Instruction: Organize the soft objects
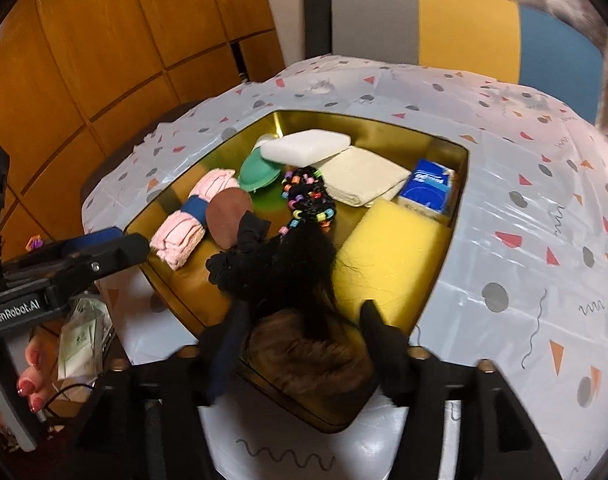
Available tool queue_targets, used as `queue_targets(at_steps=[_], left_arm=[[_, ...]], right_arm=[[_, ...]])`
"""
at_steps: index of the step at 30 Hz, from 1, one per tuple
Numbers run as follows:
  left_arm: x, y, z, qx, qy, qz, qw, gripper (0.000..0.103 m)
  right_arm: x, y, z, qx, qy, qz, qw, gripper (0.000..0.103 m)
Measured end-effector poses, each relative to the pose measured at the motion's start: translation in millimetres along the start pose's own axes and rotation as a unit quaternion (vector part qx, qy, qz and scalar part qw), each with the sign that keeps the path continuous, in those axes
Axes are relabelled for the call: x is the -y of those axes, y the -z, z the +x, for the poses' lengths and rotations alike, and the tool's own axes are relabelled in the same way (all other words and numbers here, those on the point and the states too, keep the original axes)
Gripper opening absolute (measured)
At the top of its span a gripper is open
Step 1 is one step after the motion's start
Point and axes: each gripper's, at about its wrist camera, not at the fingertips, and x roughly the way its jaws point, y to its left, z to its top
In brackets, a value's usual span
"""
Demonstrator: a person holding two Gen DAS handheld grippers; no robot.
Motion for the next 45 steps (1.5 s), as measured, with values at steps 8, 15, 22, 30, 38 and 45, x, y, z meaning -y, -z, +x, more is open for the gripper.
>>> queue_targets(at_steps=[8, 15, 22, 30, 38, 45], left_arm=[[4, 5, -1, -0.001, -0.004, 0.013, 0.9999, 0.069], [7, 8, -8, 0.003, -0.012, 0.024, 0.9996, 0.069], [2, 8, -15, 0.008, -0.022, 0.018, 0.9996, 0.069], [-4, 6, -29, 0.024, -0.04, 0.015, 0.9988, 0.069], [-1, 9, -39, 0.032, -0.068, 0.028, 0.9968, 0.069], [-1, 11, -52, 0.057, -0.085, 0.025, 0.9945, 0.069]], right_arm=[[1, 8, -22, 0.036, 0.035, 0.041, 0.998, 0.086], [-9, 9, -29, 0.045, 0.063, 0.049, 0.996, 0.1], [-21, 7, -33, 0.057, 0.088, 0.054, 0.993, 0.103], [-27, 7, -40, 0.072, 0.133, 0.078, 0.985, 0.103], [-34, 7, -56, 0.094, 0.177, 0.099, 0.975, 0.103], [-44, 4, -64, 0.083, 0.235, 0.113, 0.962, 0.103]])
